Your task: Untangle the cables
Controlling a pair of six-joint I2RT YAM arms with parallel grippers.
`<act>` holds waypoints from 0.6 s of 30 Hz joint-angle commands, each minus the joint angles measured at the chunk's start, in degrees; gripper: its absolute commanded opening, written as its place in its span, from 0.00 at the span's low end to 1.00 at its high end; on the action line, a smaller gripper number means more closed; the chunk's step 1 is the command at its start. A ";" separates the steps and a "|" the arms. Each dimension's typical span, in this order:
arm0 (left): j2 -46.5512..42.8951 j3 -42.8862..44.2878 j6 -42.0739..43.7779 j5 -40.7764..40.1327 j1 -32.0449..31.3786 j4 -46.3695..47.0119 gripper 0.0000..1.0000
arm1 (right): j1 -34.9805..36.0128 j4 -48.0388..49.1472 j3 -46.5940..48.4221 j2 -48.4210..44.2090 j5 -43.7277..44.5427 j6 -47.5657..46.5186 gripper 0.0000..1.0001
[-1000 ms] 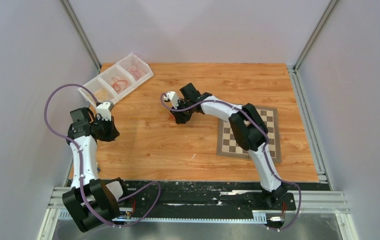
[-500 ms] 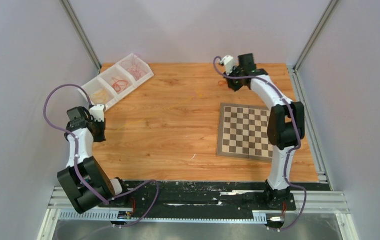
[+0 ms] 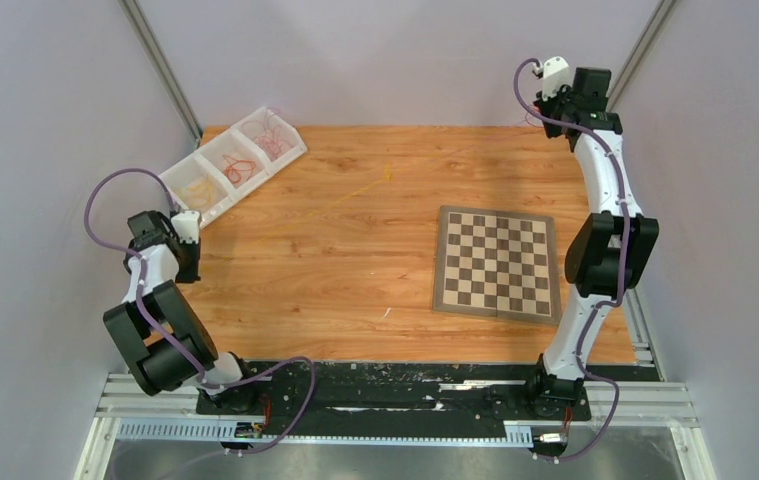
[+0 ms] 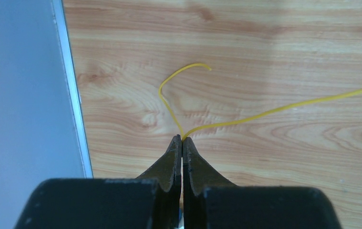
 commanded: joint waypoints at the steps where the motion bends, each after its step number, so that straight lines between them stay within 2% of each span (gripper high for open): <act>1: 1.11 1.77 2.80 -4.34 2.46 2.73 0.00 | -0.74 2.01 3.65 -1.30 2.24 -0.78 0.00; 12: 3.10 2.72 4.28 -8.33 4.78 3.82 0.00 | -3.53 4.87 8.24 1.07 7.38 2.09 0.00; 14: 2.63 3.37 4.13 -5.69 5.44 2.39 0.00 | -4.22 4.79 8.29 0.91 5.70 2.82 0.00; 16: 0.43 3.85 3.79 0.70 5.58 0.34 0.00 | -4.32 4.70 6.48 -0.48 1.35 3.46 0.00; 17: -0.70 4.21 3.93 7.65 5.54 -0.84 0.00 | -4.26 4.71 4.86 -1.61 -2.26 4.02 0.00; 18: -3.19 4.77 4.09 11.27 5.18 -3.28 0.00 | -4.05 4.73 3.16 -3.01 -6.42 4.57 0.00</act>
